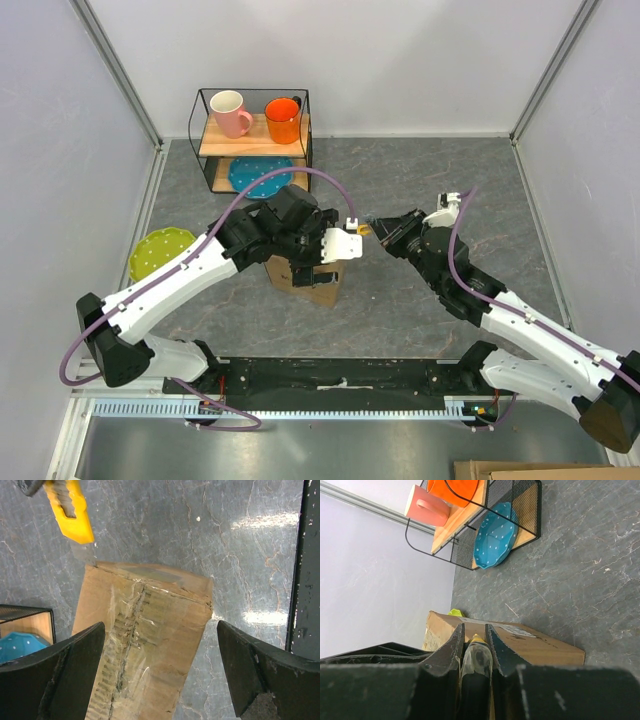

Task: Unpack the express box
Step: Cut the express box at the center of the board.

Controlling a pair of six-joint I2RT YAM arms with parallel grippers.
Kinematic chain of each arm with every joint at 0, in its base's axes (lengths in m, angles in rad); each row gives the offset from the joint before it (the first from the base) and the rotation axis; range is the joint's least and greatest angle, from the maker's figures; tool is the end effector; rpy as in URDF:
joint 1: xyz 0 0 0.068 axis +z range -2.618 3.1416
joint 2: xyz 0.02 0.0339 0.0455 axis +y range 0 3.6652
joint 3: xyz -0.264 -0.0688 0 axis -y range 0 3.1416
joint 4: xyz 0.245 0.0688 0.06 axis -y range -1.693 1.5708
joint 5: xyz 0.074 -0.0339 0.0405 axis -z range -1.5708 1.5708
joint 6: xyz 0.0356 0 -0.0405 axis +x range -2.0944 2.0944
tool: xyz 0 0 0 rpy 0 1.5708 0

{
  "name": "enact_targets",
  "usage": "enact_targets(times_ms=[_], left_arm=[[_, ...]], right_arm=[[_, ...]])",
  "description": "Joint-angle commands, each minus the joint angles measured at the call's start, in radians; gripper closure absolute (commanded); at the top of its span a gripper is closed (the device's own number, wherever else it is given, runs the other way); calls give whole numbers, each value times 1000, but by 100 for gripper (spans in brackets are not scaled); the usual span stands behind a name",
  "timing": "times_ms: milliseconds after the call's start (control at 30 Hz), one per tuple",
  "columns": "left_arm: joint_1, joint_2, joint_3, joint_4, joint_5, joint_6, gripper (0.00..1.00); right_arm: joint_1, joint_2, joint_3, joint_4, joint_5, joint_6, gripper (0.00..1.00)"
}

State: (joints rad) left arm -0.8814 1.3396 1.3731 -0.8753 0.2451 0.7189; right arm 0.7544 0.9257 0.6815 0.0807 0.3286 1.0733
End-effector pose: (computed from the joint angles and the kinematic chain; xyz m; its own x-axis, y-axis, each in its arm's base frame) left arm 0.1680 -0.2174 0.3577 0.2037 0.7573 -0.6205 0.9531 -0.0085 0.3025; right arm 0.1680 0.1421 0.3059 -0.4223 0.7445 -0.5170 -0.0944 0.5312 0.8420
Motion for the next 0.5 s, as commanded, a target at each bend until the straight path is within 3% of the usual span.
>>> enact_targets(times_ms=[0, 467], left_arm=[[-1, -4, -9, 44, 22, 7, 1], [1, 18, 23, 53, 40, 10, 1]], right_arm=[[-1, -37, -11, -15, -11, 19, 100], [0, -51, -28, -10, -31, 47, 100]])
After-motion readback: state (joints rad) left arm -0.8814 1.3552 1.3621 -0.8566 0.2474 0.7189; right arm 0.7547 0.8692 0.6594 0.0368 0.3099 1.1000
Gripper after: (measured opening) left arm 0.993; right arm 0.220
